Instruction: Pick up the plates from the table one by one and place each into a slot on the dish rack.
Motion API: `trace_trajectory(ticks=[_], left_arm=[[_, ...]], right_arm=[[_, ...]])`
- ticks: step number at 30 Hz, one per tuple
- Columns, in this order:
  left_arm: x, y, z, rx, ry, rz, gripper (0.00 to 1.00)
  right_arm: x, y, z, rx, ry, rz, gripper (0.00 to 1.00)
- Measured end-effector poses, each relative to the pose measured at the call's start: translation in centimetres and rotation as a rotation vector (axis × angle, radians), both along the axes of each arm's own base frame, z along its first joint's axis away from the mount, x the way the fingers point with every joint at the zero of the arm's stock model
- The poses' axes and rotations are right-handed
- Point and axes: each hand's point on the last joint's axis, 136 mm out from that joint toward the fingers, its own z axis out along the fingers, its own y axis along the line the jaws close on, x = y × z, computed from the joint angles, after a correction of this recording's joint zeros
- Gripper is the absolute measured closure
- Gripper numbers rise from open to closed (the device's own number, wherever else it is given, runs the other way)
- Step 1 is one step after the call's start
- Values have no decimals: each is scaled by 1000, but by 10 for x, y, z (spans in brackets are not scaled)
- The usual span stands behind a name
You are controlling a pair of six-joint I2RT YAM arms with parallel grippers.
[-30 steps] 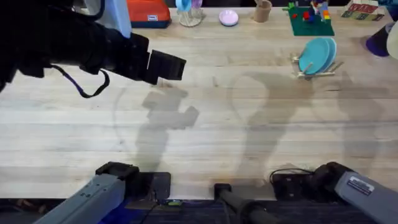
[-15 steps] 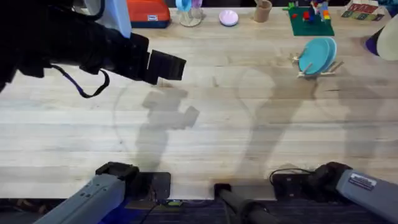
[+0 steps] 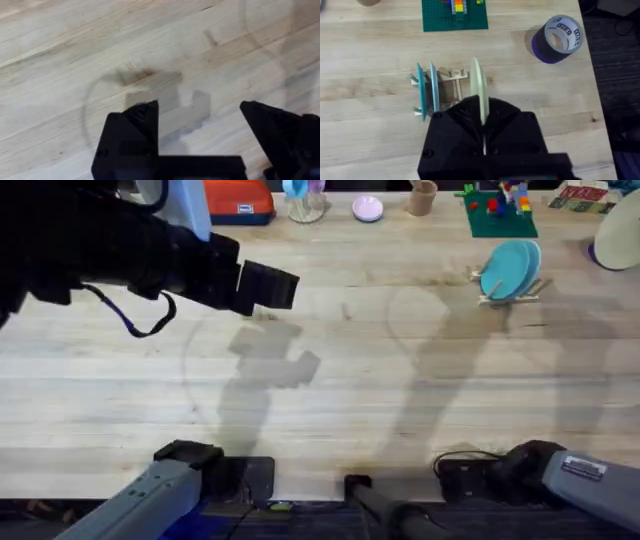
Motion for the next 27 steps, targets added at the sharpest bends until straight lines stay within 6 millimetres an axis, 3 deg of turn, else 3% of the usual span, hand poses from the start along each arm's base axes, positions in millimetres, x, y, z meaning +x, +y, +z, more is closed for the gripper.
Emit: trace_trajectory(ticks=[11, 20, 27], left_arm=[[0, 0, 0, 0, 0, 0, 7], [0, 0, 0, 0, 0, 0, 7], [0, 0, 0, 0, 0, 0, 8]], right_arm=[[4, 5, -2, -7, 6, 29, 973], [16, 4, -27, 24, 64, 47, 973], [20, 3, -35, 31, 77, 51, 973]])
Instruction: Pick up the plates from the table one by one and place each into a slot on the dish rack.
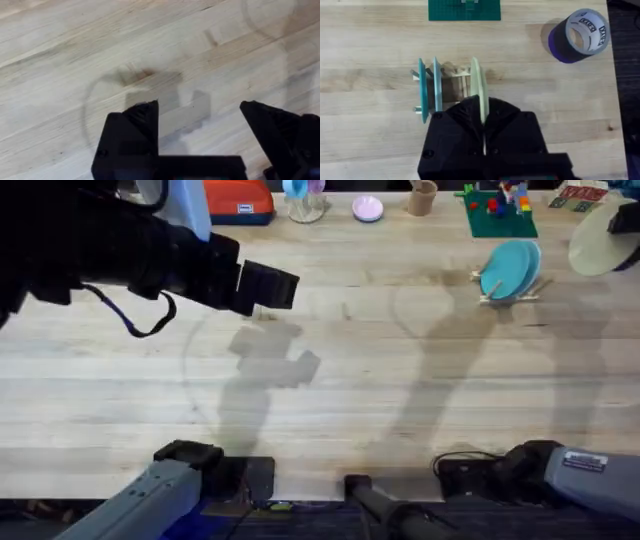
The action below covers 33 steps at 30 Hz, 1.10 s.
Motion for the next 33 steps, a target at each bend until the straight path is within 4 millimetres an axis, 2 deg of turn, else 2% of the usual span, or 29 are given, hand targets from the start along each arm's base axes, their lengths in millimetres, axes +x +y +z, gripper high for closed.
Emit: trace_trajectory(ticks=[7, 17, 22, 33], left_arm=[[0, 0, 0, 0, 0, 0, 8], [0, 0, 0, 0, 0, 0, 8], [0, 0, 0, 0, 0, 0, 8], [0, 0, 0, 0, 0, 0, 8]], right_arm=[[9, -3, -12, 7, 13, 6, 973], [30, 12, -30, -1, 39, 59, 973], [32, 8, -43, -6, 76, 49, 973], [30, 8, -45, -7, 86, 46, 973]])
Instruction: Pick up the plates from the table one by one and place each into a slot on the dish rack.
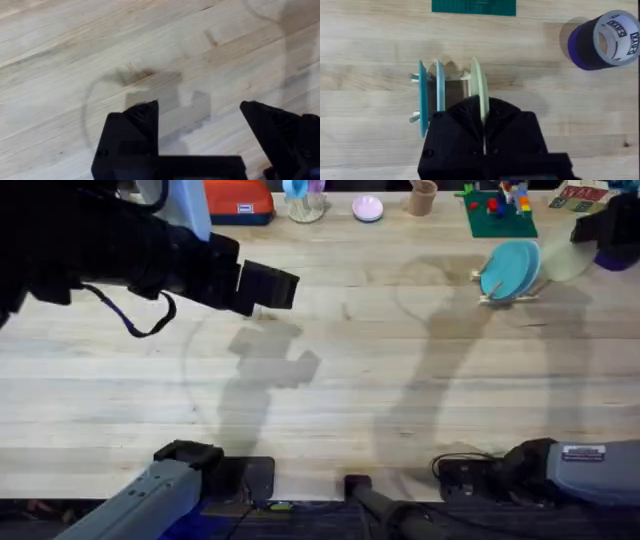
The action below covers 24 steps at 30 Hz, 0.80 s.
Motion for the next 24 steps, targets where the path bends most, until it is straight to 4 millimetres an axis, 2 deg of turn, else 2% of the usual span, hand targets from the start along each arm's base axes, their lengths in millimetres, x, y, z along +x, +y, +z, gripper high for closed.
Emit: trace_trajectory(ticks=[8, 16, 24], left_arm=[[0, 0, 0, 0, 0, 0, 8], [0, 0, 0, 0, 0, 0, 8], [0, 0, 0, 0, 0, 0, 8]], right_arm=[[2, 3, -1, 1, 2, 9, 973], [7, 2, -27, 27, 57, 12, 973], [8, 2, -44, 45, 94, 11, 973]])
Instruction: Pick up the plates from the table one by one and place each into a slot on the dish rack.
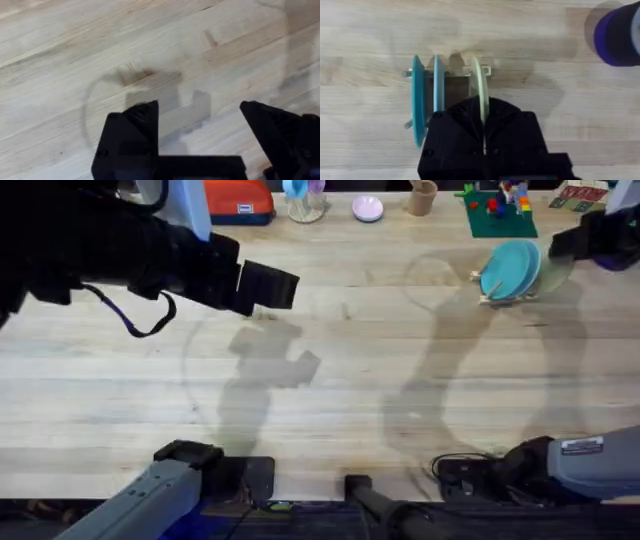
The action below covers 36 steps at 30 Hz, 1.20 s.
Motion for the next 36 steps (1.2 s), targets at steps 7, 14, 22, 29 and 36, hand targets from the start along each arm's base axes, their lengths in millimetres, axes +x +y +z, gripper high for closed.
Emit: trace_trajectory(ticks=[7, 14, 22, 29, 36], left_arm=[[0, 0, 0, 0, 0, 0, 8], [0, 0, 0, 0, 0, 0, 7], [0, 0, 0, 0, 0, 0, 7], [0, 0, 0, 0, 0, 0, 7], [0, 0, 0, 0, 0, 0, 8]], right_arm=[[1, 0, -15, 16, 34, 0, 973], [1, 0, -15, 15, 32, 1, 905], [2, -1, -15, 13, 29, 1, 815], [5, -2, -13, 7, 15, 1, 818], [9, -4, -9, -4, -9, 1, 818]])
